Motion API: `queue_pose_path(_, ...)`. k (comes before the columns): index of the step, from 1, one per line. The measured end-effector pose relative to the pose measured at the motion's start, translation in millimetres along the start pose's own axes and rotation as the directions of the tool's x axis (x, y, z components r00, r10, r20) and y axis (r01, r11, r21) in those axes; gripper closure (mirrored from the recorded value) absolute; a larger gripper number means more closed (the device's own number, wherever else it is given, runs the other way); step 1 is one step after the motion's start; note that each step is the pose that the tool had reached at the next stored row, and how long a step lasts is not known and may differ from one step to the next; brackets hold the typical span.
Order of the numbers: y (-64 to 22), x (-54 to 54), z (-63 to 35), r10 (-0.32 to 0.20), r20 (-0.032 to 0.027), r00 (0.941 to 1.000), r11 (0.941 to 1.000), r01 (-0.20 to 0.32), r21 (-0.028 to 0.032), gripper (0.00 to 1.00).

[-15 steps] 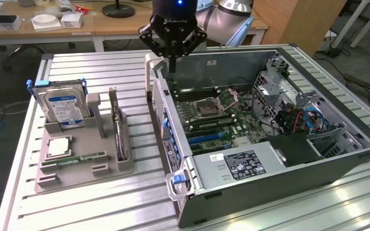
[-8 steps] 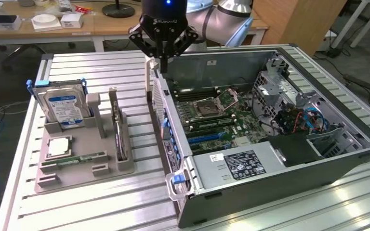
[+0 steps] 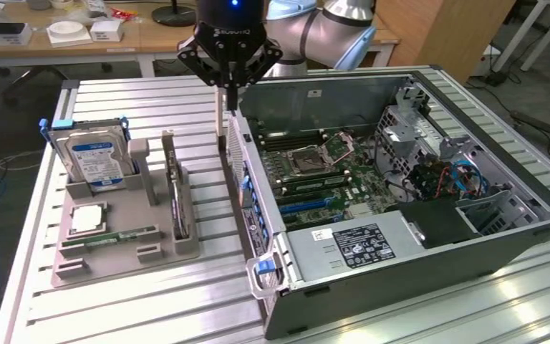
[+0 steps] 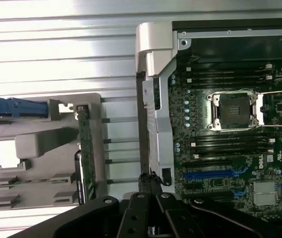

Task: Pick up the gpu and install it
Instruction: 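Reach for the gpu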

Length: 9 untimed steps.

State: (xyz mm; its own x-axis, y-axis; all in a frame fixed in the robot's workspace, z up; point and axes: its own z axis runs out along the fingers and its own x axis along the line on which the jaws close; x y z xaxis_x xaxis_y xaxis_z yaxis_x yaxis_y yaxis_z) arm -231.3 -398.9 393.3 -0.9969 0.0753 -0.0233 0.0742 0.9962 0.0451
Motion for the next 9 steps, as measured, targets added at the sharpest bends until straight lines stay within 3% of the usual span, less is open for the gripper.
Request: queue_pose_path(9,-1.9,22.9,-0.6,0.000,-0.0001,1.0000,1.0000,0.000,0.0000,0.90)
